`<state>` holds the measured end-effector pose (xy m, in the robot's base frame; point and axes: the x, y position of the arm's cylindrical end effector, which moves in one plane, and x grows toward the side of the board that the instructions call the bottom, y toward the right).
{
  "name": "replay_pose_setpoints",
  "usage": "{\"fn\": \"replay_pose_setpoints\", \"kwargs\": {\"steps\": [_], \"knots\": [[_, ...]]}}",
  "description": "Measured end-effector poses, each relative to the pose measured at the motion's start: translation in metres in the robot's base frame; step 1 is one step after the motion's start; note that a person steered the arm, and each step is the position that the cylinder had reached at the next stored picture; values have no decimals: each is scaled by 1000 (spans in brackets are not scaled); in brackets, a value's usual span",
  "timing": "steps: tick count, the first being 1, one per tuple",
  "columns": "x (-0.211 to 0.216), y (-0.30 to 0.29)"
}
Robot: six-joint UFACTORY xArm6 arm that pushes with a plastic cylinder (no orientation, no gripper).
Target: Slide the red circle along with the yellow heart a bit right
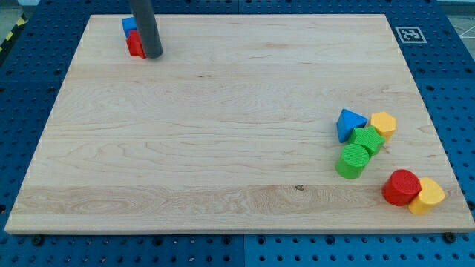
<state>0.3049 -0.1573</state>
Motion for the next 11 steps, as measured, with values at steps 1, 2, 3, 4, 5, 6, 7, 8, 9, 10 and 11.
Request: {"fn": "replay_pose_setpoints", "kwargs": {"steps": [1,2,3,4,5,6,7,8,9,10,11], "knots": [[0,0],[4,0],[49,0],[98,0],[105,-14],[114,-53],[176,-49],[213,7],[229,79],[241,150],[241,203]]}}
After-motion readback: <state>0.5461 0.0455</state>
